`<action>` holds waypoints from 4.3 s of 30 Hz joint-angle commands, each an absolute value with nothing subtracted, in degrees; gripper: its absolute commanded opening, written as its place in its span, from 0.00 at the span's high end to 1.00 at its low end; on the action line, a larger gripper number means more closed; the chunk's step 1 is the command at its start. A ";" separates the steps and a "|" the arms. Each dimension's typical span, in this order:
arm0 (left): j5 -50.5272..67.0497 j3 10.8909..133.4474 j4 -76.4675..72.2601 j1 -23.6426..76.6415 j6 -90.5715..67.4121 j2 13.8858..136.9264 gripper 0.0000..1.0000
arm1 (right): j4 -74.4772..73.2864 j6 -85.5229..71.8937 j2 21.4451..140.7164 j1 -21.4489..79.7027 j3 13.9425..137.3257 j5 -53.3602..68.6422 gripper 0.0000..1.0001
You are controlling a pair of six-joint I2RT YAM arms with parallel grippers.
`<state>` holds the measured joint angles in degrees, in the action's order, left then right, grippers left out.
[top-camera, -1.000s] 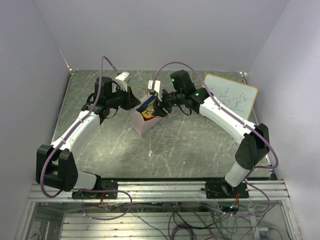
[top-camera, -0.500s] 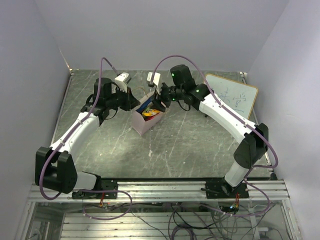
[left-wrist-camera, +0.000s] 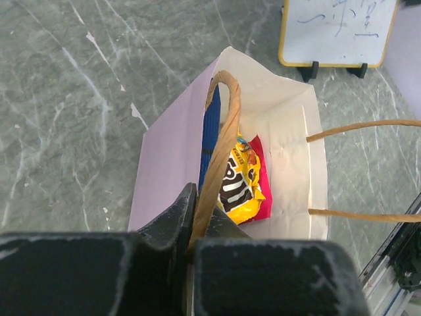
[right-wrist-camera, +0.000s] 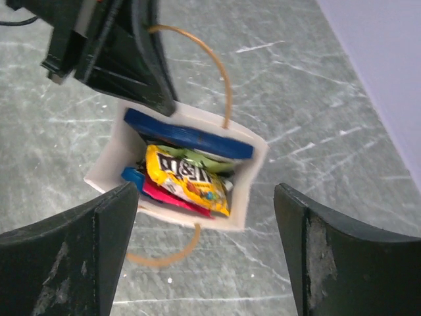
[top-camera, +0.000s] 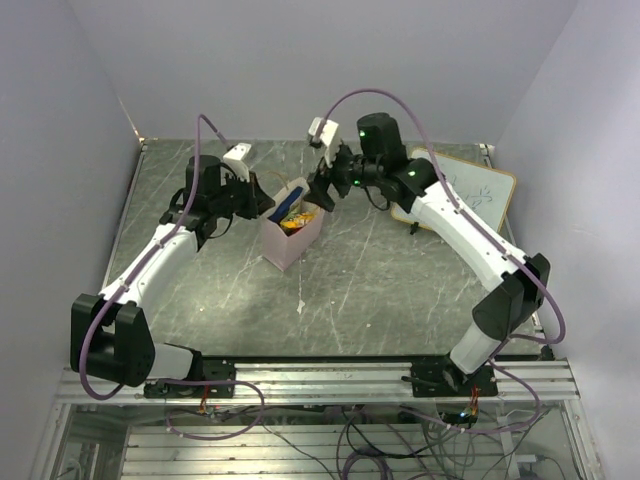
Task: Place the snacks into the paper bag
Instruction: Place the paper bag at the center of the board, then reset both arms
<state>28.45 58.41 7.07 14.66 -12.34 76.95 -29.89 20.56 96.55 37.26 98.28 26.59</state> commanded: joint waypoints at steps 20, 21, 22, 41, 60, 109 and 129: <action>31.21 72.52 5.28 10.55 -24.51 87.86 0.93 | -18.85 7.78 81.46 15.53 83.36 27.54 0.05; 32.38 73.23 4.69 10.55 -25.51 89.25 0.93 | -18.60 7.74 81.14 15.29 82.86 27.63 0.05; 33.85 74.09 4.35 10.55 -26.77 90.59 0.93 | -18.49 7.74 80.93 14.97 82.52 27.69 0.05; 35.24 80.30 5.86 10.63 -29.20 99.29 0.79 | -19.49 6.13 80.17 11.69 81.83 21.03 0.00; 28.07 81.64 12.83 10.55 -15.80 93.46 0.21 | -18.44 4.18 78.98 8.69 79.06 23.53 0.00; -8.39 73.39 10.98 10.55 7.39 71.92 0.00 | -20.12 4.47 89.32 8.15 86.98 0.03 0.00; -13.89 59.96 7.92 10.46 4.00 56.76 0.00 | -19.09 6.26 73.09 8.13 72.98 -3.20 0.00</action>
<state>-13.78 62.28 8.40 10.94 4.23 59.53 -22.31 6.42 76.05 8.58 75.64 -3.44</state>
